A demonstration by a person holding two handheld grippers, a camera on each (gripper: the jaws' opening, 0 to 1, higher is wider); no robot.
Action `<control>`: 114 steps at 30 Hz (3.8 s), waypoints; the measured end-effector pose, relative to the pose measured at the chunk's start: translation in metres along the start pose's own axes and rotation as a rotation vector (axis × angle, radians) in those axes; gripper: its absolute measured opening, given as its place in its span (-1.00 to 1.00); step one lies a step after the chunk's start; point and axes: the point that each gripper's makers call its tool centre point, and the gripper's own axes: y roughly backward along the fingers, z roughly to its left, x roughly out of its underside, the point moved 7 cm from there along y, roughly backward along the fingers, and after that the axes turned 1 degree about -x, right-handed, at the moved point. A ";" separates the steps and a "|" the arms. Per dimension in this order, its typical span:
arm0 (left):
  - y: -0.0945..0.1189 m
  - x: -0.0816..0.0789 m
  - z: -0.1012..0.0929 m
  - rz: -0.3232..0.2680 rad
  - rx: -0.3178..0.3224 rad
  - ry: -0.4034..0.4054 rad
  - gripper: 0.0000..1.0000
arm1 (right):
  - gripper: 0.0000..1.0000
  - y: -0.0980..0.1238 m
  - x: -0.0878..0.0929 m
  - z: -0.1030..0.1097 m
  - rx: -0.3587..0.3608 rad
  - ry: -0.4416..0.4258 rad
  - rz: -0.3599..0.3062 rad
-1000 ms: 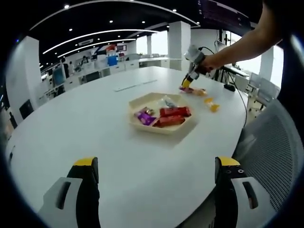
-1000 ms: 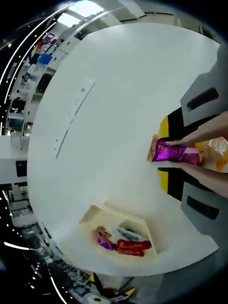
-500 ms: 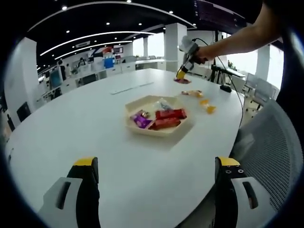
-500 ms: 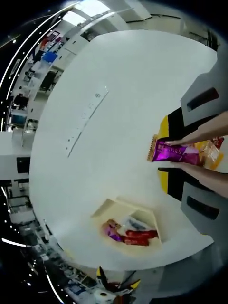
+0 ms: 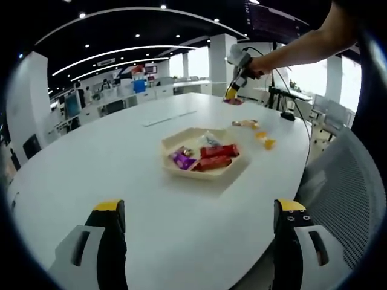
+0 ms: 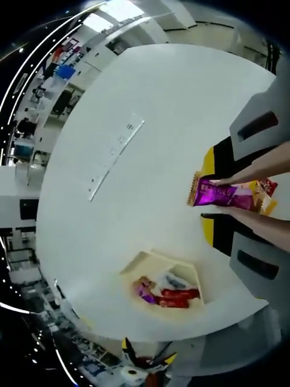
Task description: Place the target food into the container with the food tongs after gripping and lifting it, then release it inside without dropping or visibly crushing the food.
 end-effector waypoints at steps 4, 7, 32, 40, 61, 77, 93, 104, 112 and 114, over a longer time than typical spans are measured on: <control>0.000 0.000 0.000 -0.002 0.003 0.000 0.99 | -0.58 0.006 -0.005 -0.003 -0.002 -0.012 -0.012; -0.001 0.000 -0.003 0.004 0.015 -0.006 0.99 | -0.58 0.008 -0.006 -0.002 -0.003 -0.011 -0.016; 0.004 -0.009 -0.006 -0.068 0.043 -0.007 0.99 | -0.58 0.027 -0.048 0.049 -0.011 0.066 -0.049; 0.006 -0.013 -0.006 -0.091 0.046 0.003 0.99 | -0.58 0.023 -0.066 0.070 -0.022 0.089 -0.050; 0.006 -0.015 -0.011 -0.104 0.083 -0.003 0.99 | -0.58 0.019 -0.109 0.126 -0.078 0.145 -0.081; 0.009 -0.018 -0.010 -0.129 0.072 -0.011 0.99 | -0.58 0.018 -0.132 0.166 -0.106 0.182 -0.097; 0.010 -0.020 -0.008 -0.143 0.060 -0.001 0.99 | -0.57 0.016 -0.150 0.201 -0.158 0.247 -0.113; 0.010 -0.019 -0.009 -0.133 0.063 -0.009 0.99 | -0.56 0.013 -0.153 0.205 -0.163 0.251 -0.123; 0.008 -0.014 -0.010 -0.095 0.065 -0.015 0.99 | -0.53 0.003 -0.148 0.201 -0.153 0.249 -0.117; 0.008 -0.015 -0.009 -0.096 0.060 -0.019 0.99 | -0.50 0.004 -0.149 0.199 -0.144 0.256 -0.133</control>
